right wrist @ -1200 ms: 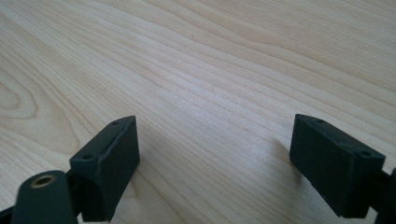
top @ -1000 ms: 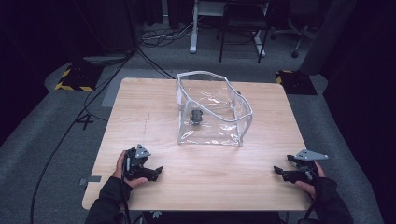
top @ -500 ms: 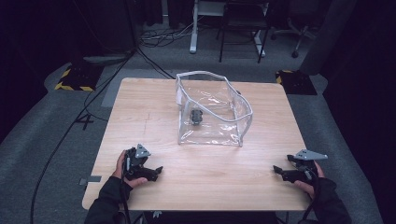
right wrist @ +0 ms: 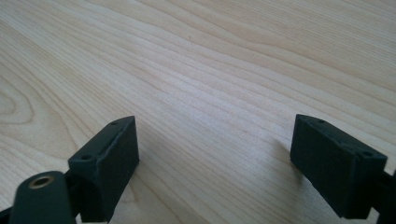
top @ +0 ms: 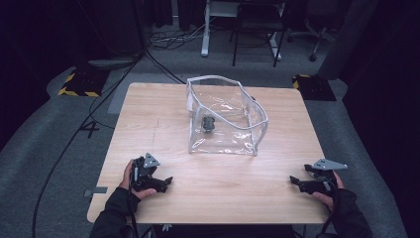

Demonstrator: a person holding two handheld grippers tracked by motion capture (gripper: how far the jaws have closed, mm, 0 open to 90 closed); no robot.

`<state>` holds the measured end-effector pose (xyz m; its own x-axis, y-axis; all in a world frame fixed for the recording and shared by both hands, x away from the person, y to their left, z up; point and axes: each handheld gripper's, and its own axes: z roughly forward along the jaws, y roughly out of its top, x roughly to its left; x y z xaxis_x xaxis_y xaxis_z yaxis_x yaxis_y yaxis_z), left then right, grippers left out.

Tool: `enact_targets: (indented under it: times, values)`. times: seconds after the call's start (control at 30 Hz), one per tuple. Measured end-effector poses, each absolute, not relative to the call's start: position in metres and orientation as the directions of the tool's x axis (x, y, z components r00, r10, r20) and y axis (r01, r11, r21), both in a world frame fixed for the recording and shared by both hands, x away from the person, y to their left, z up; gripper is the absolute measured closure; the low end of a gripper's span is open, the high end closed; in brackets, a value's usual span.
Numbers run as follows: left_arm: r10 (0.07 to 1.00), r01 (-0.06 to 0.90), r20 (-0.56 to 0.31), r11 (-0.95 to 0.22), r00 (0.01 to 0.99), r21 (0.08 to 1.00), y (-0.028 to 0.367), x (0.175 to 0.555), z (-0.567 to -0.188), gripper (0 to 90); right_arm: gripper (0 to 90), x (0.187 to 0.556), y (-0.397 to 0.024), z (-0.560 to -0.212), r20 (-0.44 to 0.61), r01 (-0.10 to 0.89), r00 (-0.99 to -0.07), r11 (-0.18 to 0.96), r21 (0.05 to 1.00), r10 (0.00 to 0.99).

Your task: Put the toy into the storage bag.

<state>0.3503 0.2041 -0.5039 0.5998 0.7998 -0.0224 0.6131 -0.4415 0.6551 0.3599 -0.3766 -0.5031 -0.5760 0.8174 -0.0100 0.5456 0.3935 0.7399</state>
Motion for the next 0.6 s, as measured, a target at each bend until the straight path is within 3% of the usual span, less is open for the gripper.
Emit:
enact_targets:
  times: [0.6]
  values:
    - [0.799,0.607,-0.015,-0.445,0.601,0.658,0.2041,0.3509,-0.5039,0.5,15.4,0.3603,-0.3766,-0.5032,-0.010,0.545,-0.578,0.395,0.740,0.816]
